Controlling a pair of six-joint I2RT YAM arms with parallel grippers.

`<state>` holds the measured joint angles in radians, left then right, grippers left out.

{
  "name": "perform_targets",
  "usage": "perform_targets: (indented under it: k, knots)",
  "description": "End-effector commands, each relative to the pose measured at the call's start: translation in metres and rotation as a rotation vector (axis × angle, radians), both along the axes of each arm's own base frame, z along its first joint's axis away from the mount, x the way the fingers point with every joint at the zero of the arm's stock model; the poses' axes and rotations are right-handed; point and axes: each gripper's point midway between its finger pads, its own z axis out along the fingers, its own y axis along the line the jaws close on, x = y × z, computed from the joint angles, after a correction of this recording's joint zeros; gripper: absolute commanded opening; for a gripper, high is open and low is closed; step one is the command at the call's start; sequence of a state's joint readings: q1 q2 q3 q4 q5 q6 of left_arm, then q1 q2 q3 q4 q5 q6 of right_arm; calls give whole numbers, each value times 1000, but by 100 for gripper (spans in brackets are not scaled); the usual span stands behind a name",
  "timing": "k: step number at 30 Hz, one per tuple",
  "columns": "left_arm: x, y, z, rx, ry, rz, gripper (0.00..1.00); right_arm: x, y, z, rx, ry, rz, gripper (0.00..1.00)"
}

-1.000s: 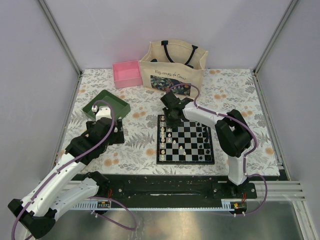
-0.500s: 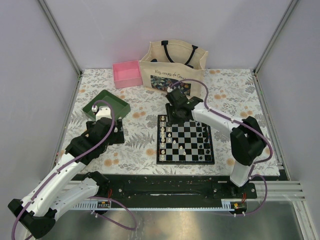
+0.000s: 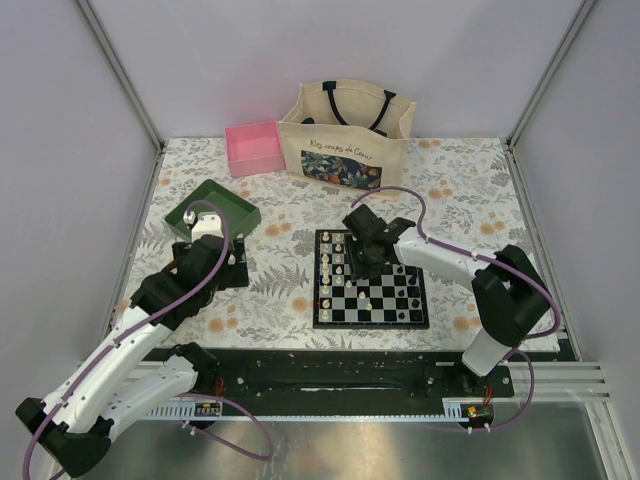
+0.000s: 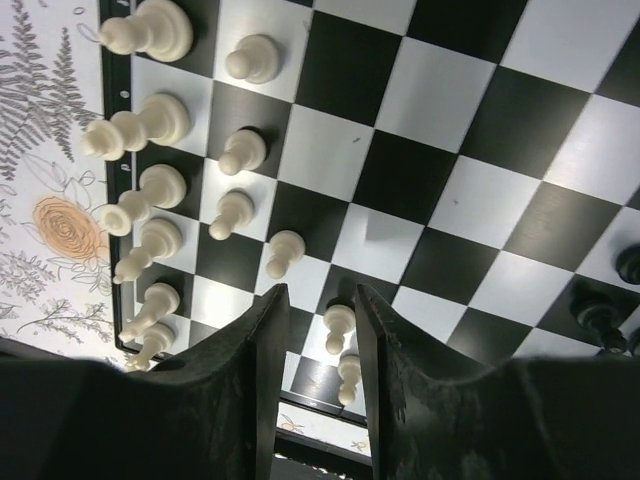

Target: Set up the chess pieces on the board

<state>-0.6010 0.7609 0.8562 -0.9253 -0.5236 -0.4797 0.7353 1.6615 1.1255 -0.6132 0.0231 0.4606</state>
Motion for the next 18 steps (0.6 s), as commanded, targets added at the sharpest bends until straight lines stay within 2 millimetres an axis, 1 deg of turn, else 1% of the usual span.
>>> perform_targets:
  k: [1,7,12,18]
  knots:
    - [7,-2,14,-29,-51,17,99,-1,21,8,54,-21,29,42]
    - [7,-1,14,-27,-51,19,99,-3,25,8,55,-22,38,42]
    - [7,-1,14,-30,-52,18,99,-3,27,3,47,-13,42,41]
    - [6,-1,14,-28,-51,16,99,-1,32,1,46,-12,50,38]
